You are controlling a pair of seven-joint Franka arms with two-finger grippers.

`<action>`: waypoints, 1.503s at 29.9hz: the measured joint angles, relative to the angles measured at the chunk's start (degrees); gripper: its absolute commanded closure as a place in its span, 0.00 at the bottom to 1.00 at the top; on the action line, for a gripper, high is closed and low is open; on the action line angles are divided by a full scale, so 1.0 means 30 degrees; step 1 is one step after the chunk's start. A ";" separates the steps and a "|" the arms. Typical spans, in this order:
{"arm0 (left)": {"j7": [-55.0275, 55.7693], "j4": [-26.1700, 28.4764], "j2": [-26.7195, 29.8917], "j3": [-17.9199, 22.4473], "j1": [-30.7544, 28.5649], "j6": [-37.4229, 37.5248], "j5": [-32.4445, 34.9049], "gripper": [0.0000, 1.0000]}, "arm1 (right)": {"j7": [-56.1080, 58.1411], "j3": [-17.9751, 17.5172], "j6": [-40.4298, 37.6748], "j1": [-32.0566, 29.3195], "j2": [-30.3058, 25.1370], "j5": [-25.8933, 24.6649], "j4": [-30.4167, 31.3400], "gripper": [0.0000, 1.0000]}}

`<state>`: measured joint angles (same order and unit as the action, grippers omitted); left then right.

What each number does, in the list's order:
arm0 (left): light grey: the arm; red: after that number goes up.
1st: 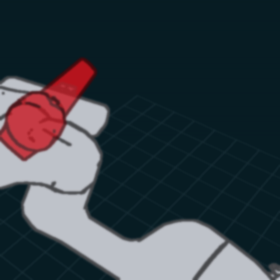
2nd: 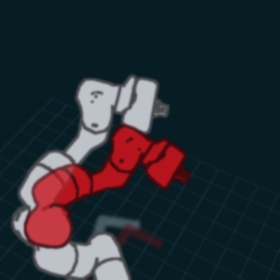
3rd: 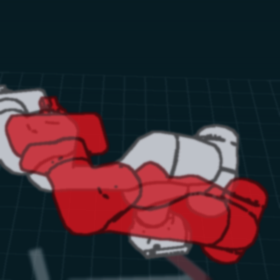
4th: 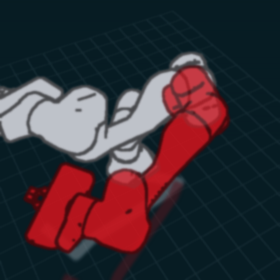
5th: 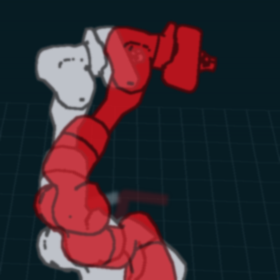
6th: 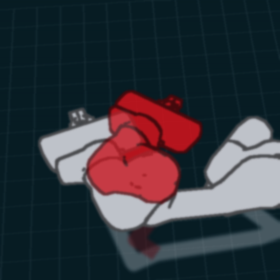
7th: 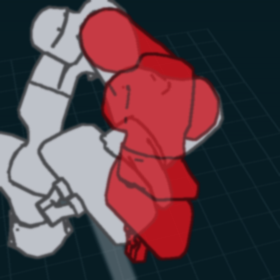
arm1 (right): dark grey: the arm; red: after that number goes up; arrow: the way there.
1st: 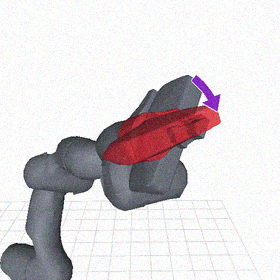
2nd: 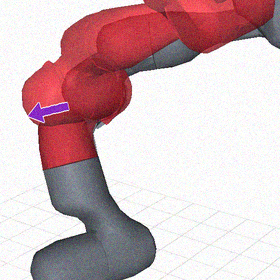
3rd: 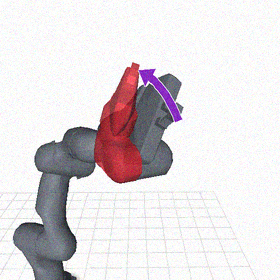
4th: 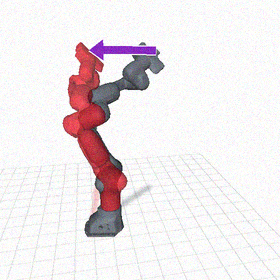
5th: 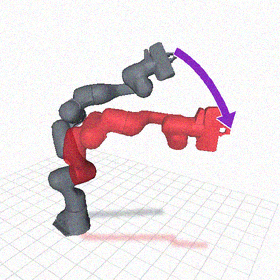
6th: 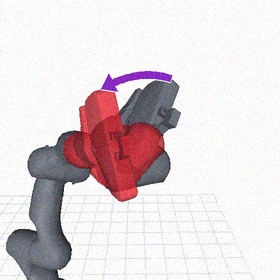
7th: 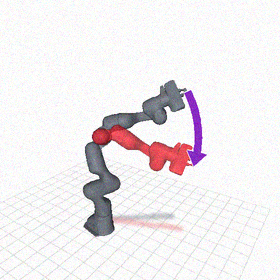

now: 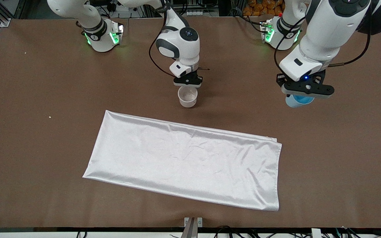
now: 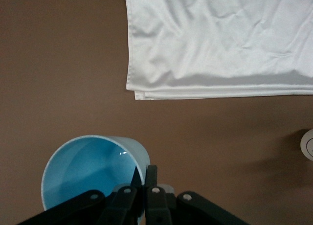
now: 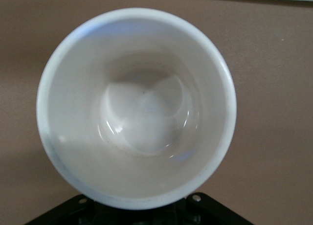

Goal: Place blue cup into white mug on table

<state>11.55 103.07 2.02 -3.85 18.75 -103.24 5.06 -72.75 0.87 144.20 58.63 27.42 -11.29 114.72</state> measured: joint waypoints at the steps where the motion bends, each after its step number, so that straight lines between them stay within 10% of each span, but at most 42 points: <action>1: 0.0004 0.0143 0.0108 0.0002 -0.0110 0.0000 -0.0195 1.00 | 0.0000 0.0002 0.0007 0.0000 0.0090 -0.0002 -0.0066 1.00; 6: 0.0004 0.0613 0.0344 0.0038 -0.0580 -0.0011 -0.0846 1.00 | 0.0000 0.0008 0.0034 0.0000 0.0495 -0.0009 -0.0442 0.98; 10: 0.0004 0.0882 0.0405 0.0042 -0.0651 -0.0035 -0.0916 1.00 | -0.0004 0.0010 0.0049 0.0000 0.0678 -0.0010 -0.0651 0.33; 13: 0.0004 0.1133 0.0526 0.0039 -0.0650 -0.0062 -0.0926 1.00 | -0.0089 0.0020 0.0050 0.0000 0.0693 -0.0011 -0.0766 0.02; 45: 0.0019 0.1575 0.0819 -0.0519 -0.0765 -0.0746 -0.0949 1.00 | 0.0385 0.0200 -0.3263 -0.0301 -0.2044 -0.0011 -0.1581 0.00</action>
<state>11.60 107.80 4.48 -5.40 16.46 -105.48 2.22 -71.59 1.47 134.42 57.73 21.29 -11.32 109.98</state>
